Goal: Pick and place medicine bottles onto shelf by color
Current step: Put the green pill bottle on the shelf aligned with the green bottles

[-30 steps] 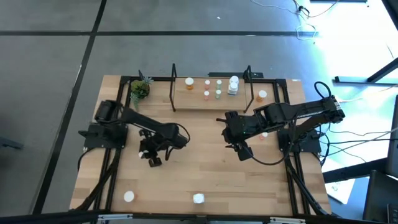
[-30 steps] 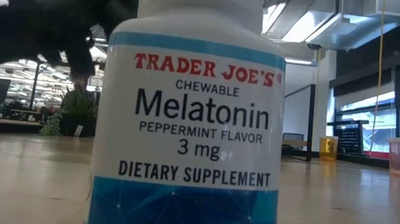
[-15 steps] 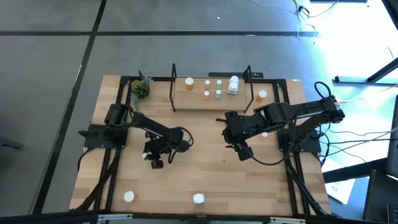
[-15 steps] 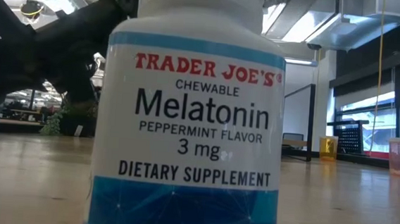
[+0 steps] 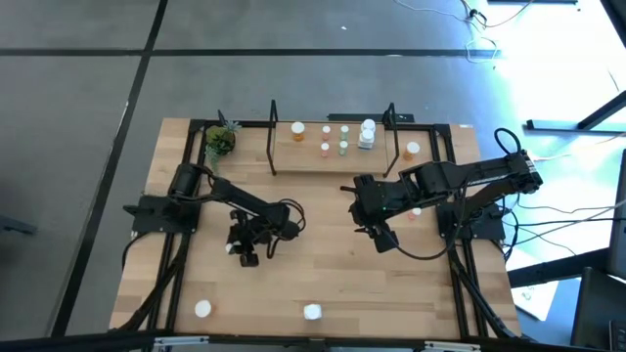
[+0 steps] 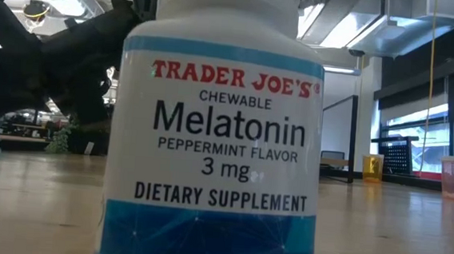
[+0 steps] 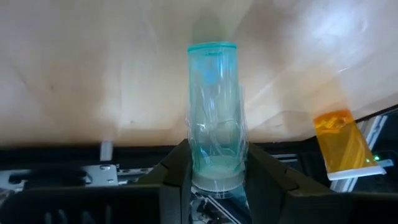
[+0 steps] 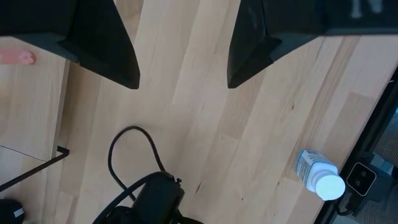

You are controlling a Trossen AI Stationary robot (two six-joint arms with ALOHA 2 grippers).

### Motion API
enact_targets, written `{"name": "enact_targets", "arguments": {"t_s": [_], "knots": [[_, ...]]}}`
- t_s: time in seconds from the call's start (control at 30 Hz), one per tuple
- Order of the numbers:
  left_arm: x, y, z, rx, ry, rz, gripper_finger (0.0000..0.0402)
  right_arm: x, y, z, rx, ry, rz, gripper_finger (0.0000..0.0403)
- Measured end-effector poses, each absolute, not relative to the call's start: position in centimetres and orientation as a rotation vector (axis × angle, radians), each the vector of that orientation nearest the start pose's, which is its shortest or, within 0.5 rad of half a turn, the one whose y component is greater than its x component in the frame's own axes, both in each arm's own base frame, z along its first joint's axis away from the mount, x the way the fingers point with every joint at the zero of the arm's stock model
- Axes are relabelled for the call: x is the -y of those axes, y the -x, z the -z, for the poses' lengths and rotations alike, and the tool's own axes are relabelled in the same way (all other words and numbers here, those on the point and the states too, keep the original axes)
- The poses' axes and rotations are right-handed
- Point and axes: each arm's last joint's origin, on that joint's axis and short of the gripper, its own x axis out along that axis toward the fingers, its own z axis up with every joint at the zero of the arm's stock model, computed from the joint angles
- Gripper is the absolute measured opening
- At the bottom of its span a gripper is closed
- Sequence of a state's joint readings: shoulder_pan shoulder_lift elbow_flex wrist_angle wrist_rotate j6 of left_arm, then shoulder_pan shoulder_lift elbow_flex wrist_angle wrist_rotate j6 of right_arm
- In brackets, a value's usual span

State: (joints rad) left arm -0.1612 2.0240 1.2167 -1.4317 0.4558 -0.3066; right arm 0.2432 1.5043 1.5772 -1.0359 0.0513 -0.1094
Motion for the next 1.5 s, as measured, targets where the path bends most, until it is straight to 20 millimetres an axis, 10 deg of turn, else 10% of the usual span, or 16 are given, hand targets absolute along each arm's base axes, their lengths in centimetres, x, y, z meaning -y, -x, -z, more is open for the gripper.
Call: {"name": "enact_targets", "arguments": {"t_s": [1.2,1.5], "knots": [[5.99,-27.62,-14.05,-2.408,0.580,-0.032,0.0096,-7.07,-29.17,-36.71,-0.912,0.247,-0.228,0.0245],[6.05,-27.63,-14.06,-2.409,0.602,-0.032,0.0096,-6.38,-29.27,-36.81,-0.901,0.357,0.000,0.0245]]}}
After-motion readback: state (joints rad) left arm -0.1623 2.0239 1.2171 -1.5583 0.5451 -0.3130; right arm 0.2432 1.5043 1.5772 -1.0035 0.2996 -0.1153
